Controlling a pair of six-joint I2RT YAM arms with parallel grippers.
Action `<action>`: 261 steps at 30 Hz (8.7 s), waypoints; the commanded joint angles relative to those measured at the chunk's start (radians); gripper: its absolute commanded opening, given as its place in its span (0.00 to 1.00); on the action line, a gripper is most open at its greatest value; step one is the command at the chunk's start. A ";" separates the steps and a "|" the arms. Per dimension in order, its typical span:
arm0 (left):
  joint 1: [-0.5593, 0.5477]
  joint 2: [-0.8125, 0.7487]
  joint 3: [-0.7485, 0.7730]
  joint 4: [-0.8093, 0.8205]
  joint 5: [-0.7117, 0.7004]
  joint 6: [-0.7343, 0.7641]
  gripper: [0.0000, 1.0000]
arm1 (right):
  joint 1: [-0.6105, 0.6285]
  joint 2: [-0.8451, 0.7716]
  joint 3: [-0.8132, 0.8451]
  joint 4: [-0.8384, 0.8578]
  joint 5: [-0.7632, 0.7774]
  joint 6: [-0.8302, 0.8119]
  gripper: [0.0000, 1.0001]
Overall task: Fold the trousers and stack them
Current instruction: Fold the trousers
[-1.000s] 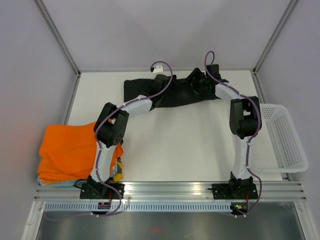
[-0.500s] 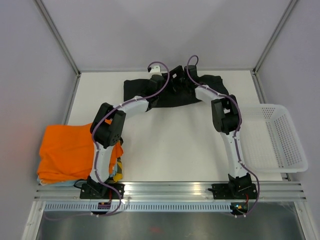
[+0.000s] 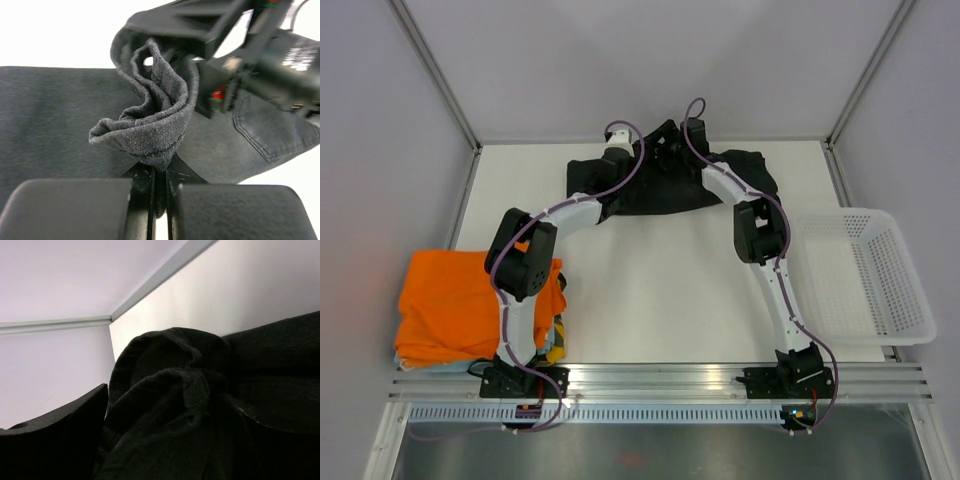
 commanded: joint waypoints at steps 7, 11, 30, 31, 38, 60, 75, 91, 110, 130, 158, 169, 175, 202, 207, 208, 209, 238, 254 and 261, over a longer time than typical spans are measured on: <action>-0.020 0.022 -0.021 0.095 0.237 0.026 0.02 | 0.005 0.031 0.065 -0.124 -0.006 -0.263 0.82; -0.040 0.021 -0.031 0.073 0.282 0.025 0.02 | -0.024 0.010 0.074 -0.202 -0.003 -0.363 0.82; 0.017 -0.117 0.043 -0.094 0.331 -0.199 0.96 | -0.157 -0.237 0.096 -0.393 -0.040 -0.728 0.95; 0.029 -0.136 0.039 -0.095 0.331 -0.227 0.97 | -0.160 -0.248 0.090 -0.415 -0.032 -0.746 0.94; 0.225 -0.179 0.000 -0.267 0.291 -0.446 0.98 | -0.151 -0.362 -0.073 -0.434 -0.087 -0.780 0.84; 0.480 -0.088 -0.023 -0.499 0.368 -0.298 0.98 | -0.021 -0.352 -0.426 -0.552 0.051 -0.970 0.19; 0.480 -0.042 0.005 -0.517 0.414 -0.221 0.97 | -0.027 -0.385 -0.168 -0.598 0.183 -0.955 0.89; 0.493 -0.065 0.015 -0.548 0.406 -0.164 0.97 | -0.034 -0.196 -0.108 -0.531 0.086 -0.800 0.78; 0.549 -0.061 0.009 -0.554 0.429 -0.169 0.96 | 0.015 -0.188 -0.062 -0.416 -0.018 -0.696 0.00; 0.701 -0.137 -0.006 -0.505 0.697 -0.211 0.95 | 0.128 -0.144 0.169 -0.014 -0.190 -0.322 0.00; 0.445 -0.236 -0.850 0.753 0.331 -1.495 1.00 | 0.216 -0.130 0.205 0.121 -0.052 -0.170 0.00; 0.367 -0.108 -0.848 0.958 0.239 -1.601 0.99 | 0.206 -0.213 0.220 0.149 0.003 -0.174 0.00; 0.348 -0.139 -0.871 0.918 0.248 -1.600 0.99 | 0.160 -0.237 0.197 0.120 -0.009 -0.183 0.00; 0.255 -0.045 -0.788 1.053 0.007 -1.672 0.99 | 0.139 -0.302 0.096 0.135 -0.127 -0.177 0.00; 0.267 -0.055 -0.796 1.063 -0.007 -1.692 0.99 | 0.139 -0.306 0.077 0.132 -0.129 -0.176 0.00; 0.269 -0.052 -0.796 1.073 -0.016 -1.701 0.99 | 0.139 -0.311 0.070 0.133 -0.129 -0.179 0.00; 0.269 -0.048 -0.795 1.095 -0.019 -1.707 0.99 | 0.139 -0.314 0.059 0.132 -0.129 -0.179 0.00; 0.390 -0.073 -0.850 1.051 -0.091 -1.638 0.93 | 0.116 -0.359 -0.054 0.138 -0.158 -0.196 0.00; 0.445 -0.254 -0.698 0.461 -0.074 -1.272 0.55 | 0.114 -0.308 -0.065 0.080 -0.207 -0.260 0.00; 0.491 -0.328 -0.722 0.364 -0.126 -1.203 0.48 | 0.114 -0.273 -0.068 0.041 -0.222 -0.369 0.00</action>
